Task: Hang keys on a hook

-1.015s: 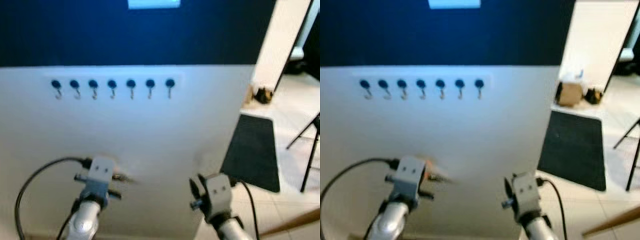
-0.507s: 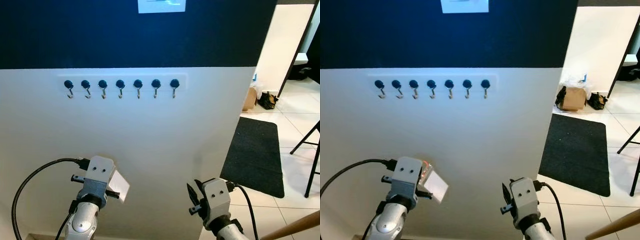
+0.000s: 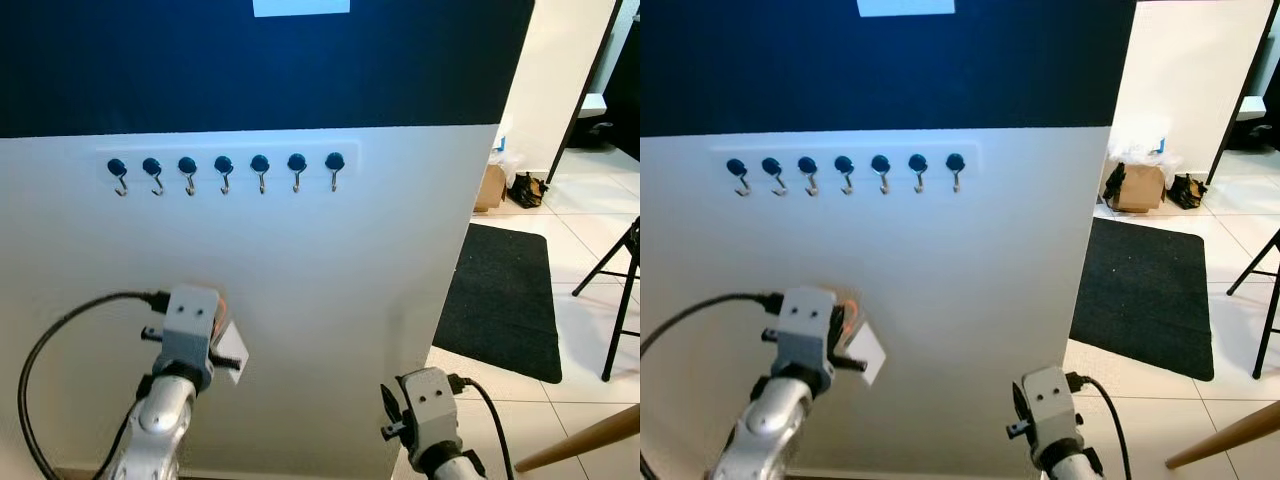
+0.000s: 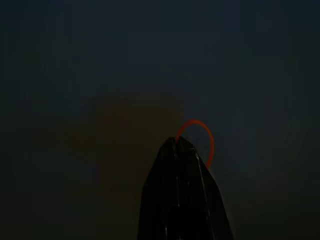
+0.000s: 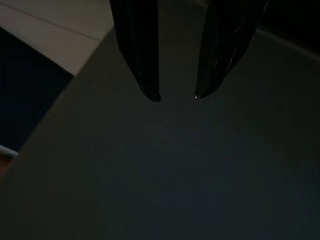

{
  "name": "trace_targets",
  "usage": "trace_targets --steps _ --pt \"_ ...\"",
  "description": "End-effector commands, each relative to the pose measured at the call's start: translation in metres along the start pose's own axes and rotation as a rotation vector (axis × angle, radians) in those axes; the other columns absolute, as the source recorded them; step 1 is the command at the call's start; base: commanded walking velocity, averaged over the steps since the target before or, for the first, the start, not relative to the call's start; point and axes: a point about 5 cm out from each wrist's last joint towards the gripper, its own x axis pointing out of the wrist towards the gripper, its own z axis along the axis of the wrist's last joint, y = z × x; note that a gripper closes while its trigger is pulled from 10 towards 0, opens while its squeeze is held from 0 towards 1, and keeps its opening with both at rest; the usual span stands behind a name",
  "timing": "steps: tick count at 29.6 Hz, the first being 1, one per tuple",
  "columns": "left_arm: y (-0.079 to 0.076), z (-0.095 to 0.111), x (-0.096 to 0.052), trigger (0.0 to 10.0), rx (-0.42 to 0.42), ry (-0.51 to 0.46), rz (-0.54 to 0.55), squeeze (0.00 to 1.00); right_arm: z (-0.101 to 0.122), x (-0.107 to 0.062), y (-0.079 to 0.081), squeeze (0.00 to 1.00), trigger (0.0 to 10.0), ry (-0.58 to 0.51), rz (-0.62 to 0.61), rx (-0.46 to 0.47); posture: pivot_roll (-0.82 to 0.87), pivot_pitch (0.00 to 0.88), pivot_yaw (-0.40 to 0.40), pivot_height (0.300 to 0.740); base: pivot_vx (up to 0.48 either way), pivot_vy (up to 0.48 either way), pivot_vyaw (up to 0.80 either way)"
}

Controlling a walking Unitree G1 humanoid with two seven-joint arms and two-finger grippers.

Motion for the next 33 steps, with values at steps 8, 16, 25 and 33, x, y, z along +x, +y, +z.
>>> trace_targets --steps 8,16,25,33 --pt "0.03 0.038 0.012 10.0 0.002 -0.019 -0.015 0.0 -0.004 0.002 0.006 0.0 10.0 0.005 0.018 0.017 0.1 0.174 0.087 0.74 0.0 0.0 0.0" --pt "0.045 0.063 -0.001 10.0 0.044 -0.015 -0.193 0.0 -0.006 -0.001 0.009 0.0 10.0 0.006 0.035 0.017 0.11 0.177 0.084 0.74 0.0 0.0 0.0" --pt "0.061 0.093 -0.017 10.0 0.04 -0.057 -0.207 0.0 -0.007 0.002 0.008 0.0 10.0 0.008 0.057 0.003 0.13 0.17 0.06 0.74 0.0 0.0 0.0" --pt "0.091 0.12 -0.017 10.0 0.114 -0.075 -0.062 0.0 -0.006 0.006 0.009 0.0 10.0 0.005 0.073 0.002 0.15 0.174 0.044 0.74 0.0 0.0 0.0"
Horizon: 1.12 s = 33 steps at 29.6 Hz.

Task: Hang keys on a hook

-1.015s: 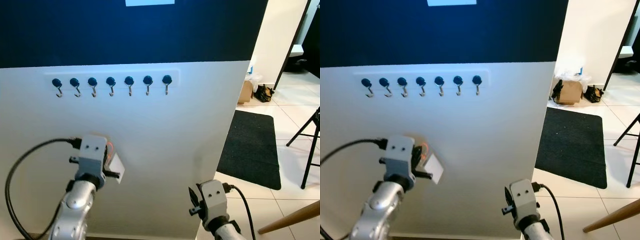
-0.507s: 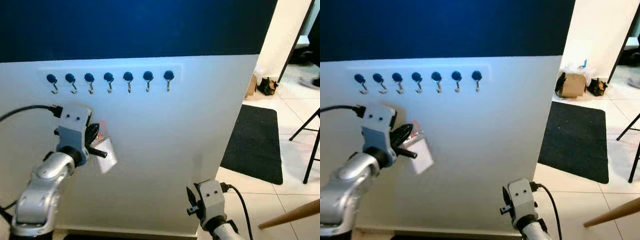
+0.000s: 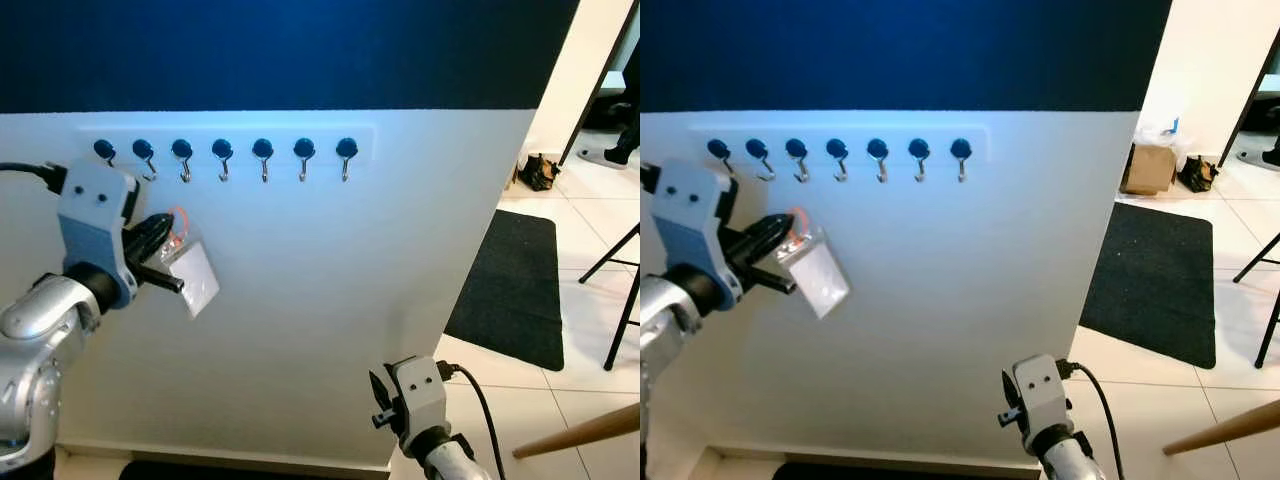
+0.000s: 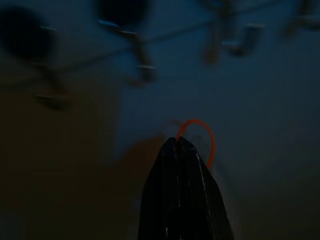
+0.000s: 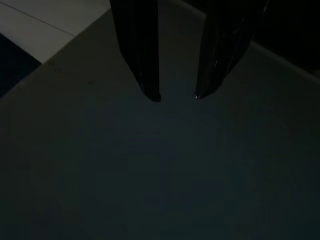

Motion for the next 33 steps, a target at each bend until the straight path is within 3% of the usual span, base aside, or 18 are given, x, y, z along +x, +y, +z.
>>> trace_targets --steps 1,5,6,18,23,33 --pt "0.018 0.004 -0.008 10.0 0.055 0.034 0.055 0.0 -0.004 -0.002 0.005 0.0 10.0 0.011 0.023 0.005 0.16 0.178 0.043 0.74 0.0 0.0 0.0" --pt "0.026 0.004 -0.019 10.0 0.093 0.06 0.022 0.0 -0.006 -0.002 0.005 0.0 10.0 0.016 0.028 0.004 0.16 0.181 0.042 0.74 0.0 0.0 0.0" --pt "0.031 0.005 -0.028 10.0 0.117 0.093 0.022 0.0 -0.007 -0.002 0.004 0.0 10.0 0.02 0.031 0.004 0.17 0.186 0.037 0.74 0.0 0.0 0.0" --pt "0.06 0.03 -0.033 10.0 0.168 0.049 0.154 0.0 -0.008 0.001 0.004 0.0 10.0 0.025 0.044 0.004 0.17 0.191 0.025 0.74 0.0 0.0 0.0" --pt "0.061 0.04 -0.031 10.0 0.169 0.016 0.147 0.0 -0.009 0.001 0.004 0.0 10.0 0.025 0.046 0.003 0.17 0.191 0.025 0.74 0.0 0.0 0.0" --pt "0.044 0.047 -0.014 10.0 0.131 -0.042 0.055 0.0 -0.009 0.0 0.005 0.0 10.0 0.025 0.041 0.005 0.16 0.188 0.034 0.74 0.0 0.0 0.0"
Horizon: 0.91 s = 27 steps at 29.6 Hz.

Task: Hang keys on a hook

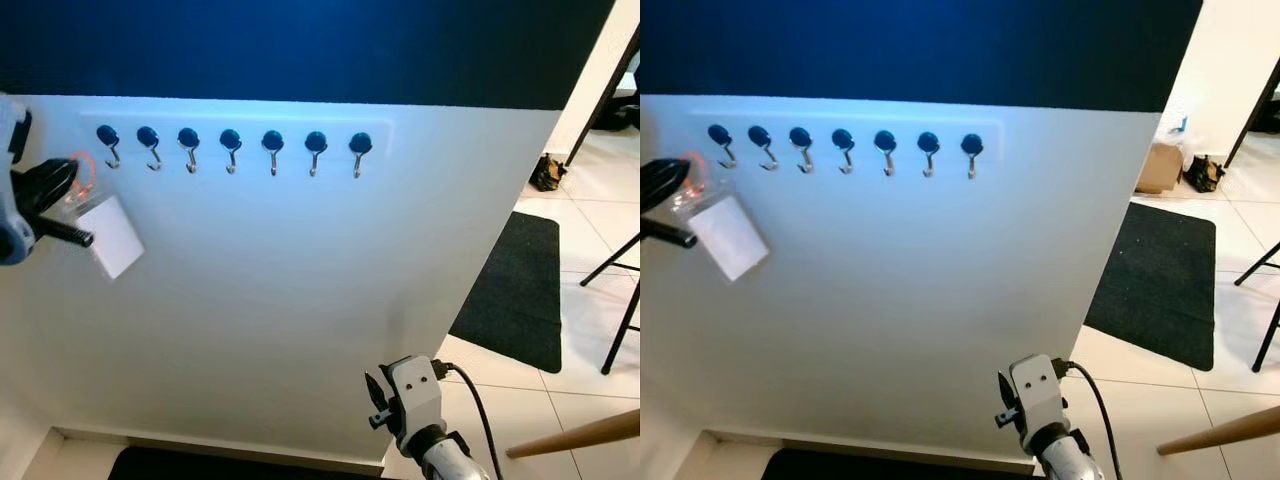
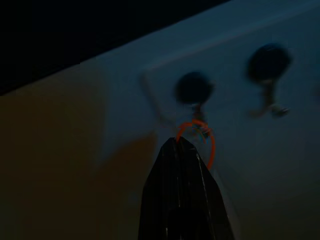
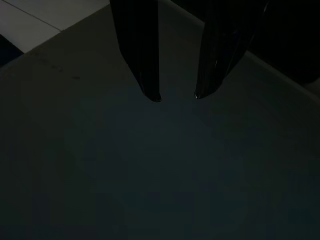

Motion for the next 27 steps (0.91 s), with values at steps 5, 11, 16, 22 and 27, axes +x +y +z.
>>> trace_targets --steps 5,11,16,22,27 --pt "-0.004 0.001 0.009 10.0 -0.013 -0.019 -0.023 0.0 -0.008 -0.005 0.004 0.0 10.0 0.026 -0.001 0.01 0.15 0.187 0.044 0.74 0.0 0.0 0.0" --pt "-0.002 -0.001 0.012 10.0 -0.016 -0.011 -0.011 0.0 -0.009 -0.007 0.003 0.0 10.0 0.028 -0.013 0.012 0.14 0.185 0.051 0.74 0.0 0.0 0.0" --pt "0.003 -0.008 0.012 10.0 -0.016 0.02 0.018 0.0 -0.009 -0.008 0.002 0.0 10.0 0.027 -0.02 0.011 0.13 0.185 0.053 0.74 0.0 0.0 0.0" --pt "0.001 -0.014 0.013 10.0 -0.012 0.04 0.019 0.0 -0.009 -0.008 0.002 0.0 10.0 0.028 -0.017 0.009 0.14 0.187 0.048 0.74 0.0 0.0 0.0" --pt "-0.005 -0.02 0.013 10.0 -0.008 0.059 -0.009 0.0 -0.008 -0.007 0.002 0.0 10.0 0.026 -0.014 0.006 0.14 0.187 0.048 0.74 0.0 0.0 0.0"
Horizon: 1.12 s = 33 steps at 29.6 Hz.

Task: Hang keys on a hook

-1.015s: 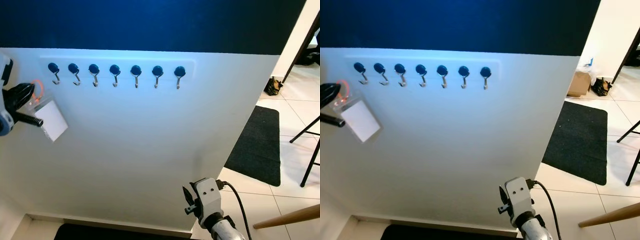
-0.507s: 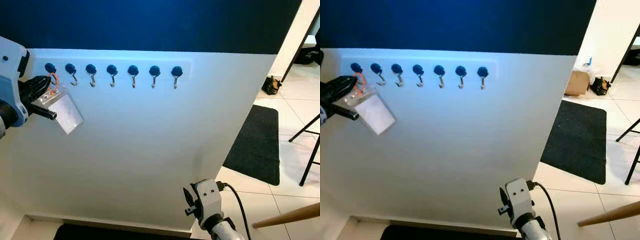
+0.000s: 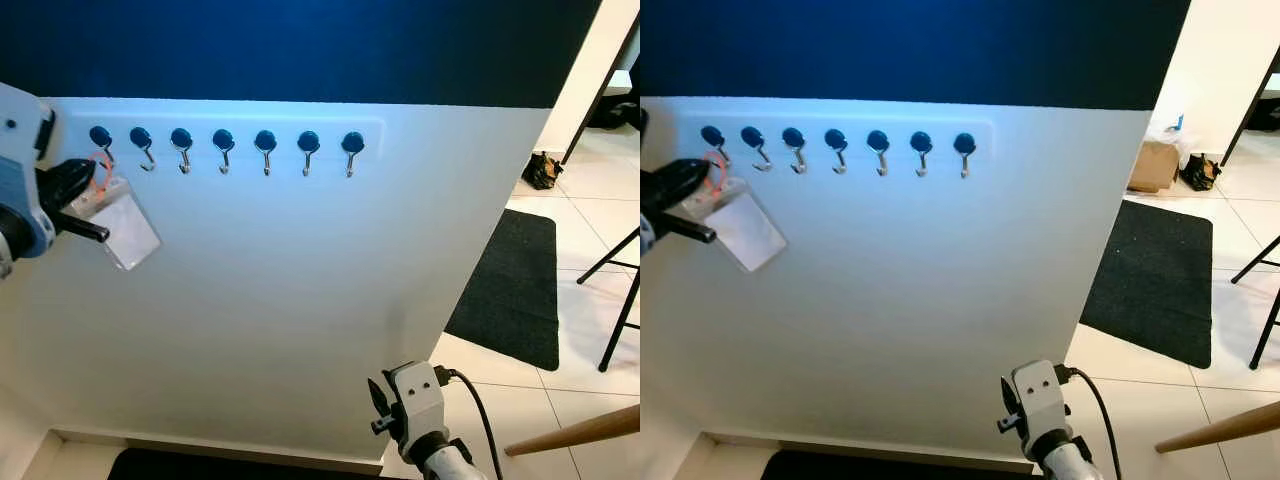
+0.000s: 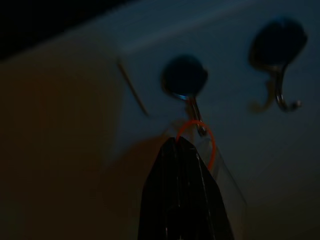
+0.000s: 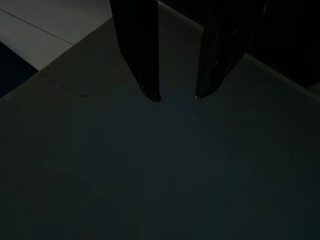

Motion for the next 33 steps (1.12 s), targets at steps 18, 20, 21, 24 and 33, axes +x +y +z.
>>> trace_targets --steps 18,20,21,24,33 --pt "-0.032 -0.021 -0.021 10.0 -0.126 -0.021 -0.197 0.0 -0.007 -0.005 0.004 0.0 10.0 0.018 0.011 -0.003 0.14 0.182 0.057 0.74 0.0 0.0 0.0" --pt "-0.044 -0.032 -0.029 10.0 -0.16 0.008 -0.264 0.0 -0.01 -0.007 0.005 0.0 10.0 0.028 0.013 -0.002 0.14 0.183 0.059 0.74 0.0 0.0 0.0" --pt "-0.051 -0.04 -0.034 10.0 -0.19 0.034 -0.293 0.0 -0.012 -0.008 0.005 0.0 10.0 0.034 0.014 -0.002 0.15 0.182 0.061 0.74 0.0 0.0 0.0" --pt "-0.06 -0.055 -0.039 10.0 -0.222 0.081 -0.302 0.0 -0.014 -0.009 0.006 0.0 10.0 0.042 0.015 -0.002 0.15 0.182 0.062 0.74 0.0 0.0 0.0" --pt "-0.075 -0.103 -0.057 10.0 -0.176 0.303 -0.323 0.0 -0.017 -0.01 0.005 0.0 10.0 0.052 0.011 -0.002 0.15 0.185 0.064 0.74 0.0 0.0 0.0"
